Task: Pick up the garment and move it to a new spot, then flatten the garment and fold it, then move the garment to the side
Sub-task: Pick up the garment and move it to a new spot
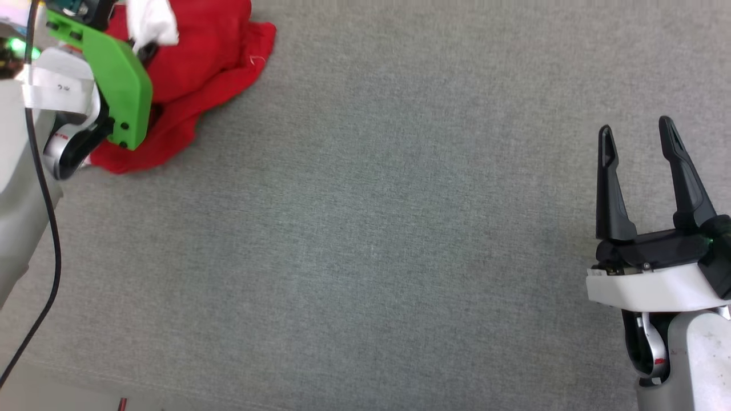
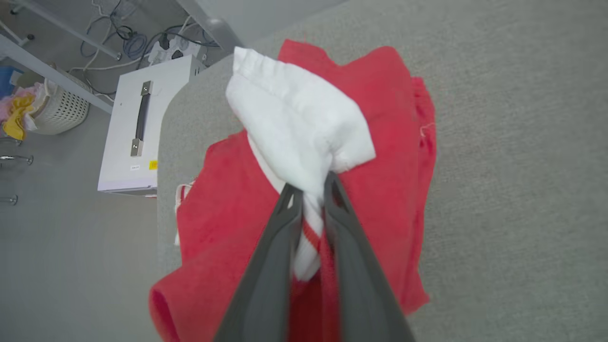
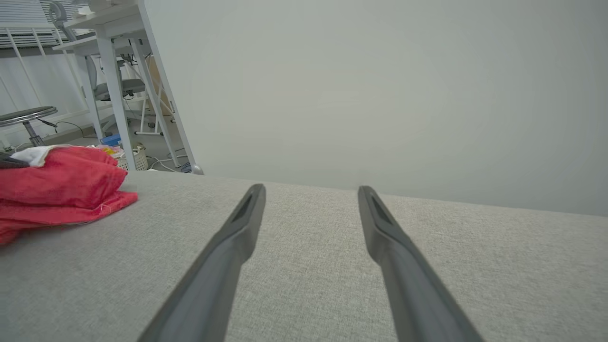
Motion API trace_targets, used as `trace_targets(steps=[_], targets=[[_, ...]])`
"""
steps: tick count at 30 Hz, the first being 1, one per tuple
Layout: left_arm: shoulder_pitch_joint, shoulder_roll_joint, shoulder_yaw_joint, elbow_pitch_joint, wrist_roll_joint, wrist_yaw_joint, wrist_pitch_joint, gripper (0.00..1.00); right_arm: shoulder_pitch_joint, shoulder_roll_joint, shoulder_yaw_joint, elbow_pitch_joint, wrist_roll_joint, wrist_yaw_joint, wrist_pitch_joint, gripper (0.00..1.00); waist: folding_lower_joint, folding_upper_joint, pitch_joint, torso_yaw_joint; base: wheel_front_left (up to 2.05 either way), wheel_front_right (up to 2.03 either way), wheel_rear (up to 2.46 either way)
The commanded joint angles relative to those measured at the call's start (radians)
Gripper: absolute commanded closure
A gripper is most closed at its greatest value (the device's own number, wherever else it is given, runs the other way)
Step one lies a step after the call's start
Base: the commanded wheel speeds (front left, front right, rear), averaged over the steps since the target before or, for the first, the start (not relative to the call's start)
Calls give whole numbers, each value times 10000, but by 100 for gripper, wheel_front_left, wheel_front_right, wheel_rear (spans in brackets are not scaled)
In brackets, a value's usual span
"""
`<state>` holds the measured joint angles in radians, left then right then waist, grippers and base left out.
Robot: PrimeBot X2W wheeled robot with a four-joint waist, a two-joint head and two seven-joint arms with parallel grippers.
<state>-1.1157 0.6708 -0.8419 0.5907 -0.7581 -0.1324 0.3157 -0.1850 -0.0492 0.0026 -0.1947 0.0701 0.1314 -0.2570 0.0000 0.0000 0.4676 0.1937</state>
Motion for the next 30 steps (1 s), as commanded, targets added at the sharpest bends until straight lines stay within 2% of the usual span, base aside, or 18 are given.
trace_targets(steps=[1,8,14,20,30], targets=[[-319,39,-105,-262,239,18,-211,100,112,-13,-23,53,150,-7,-47,0,0,0,-563,136,0,0,0],[-672,-244,-510,-1762,814,56,-662,100,284,-12,-72,119,606,-7,-47,0,0,0,-1084,-218,0,0,0],[-862,-901,-997,-3014,1285,188,-586,100,310,-12,-111,122,937,-7,-47,0,0,0,-1261,-993,0,0,0],[-903,-2042,-1700,-3362,1565,168,-667,100,292,-11,-235,94,1219,-7,-47,0,0,0,-1084,-1883,0,0,0],[-674,-4733,-3436,-1503,1901,53,-1461,100,127,-11,-502,57,1599,-7,-47,0,0,0,-481,-3005,0,0,0]])
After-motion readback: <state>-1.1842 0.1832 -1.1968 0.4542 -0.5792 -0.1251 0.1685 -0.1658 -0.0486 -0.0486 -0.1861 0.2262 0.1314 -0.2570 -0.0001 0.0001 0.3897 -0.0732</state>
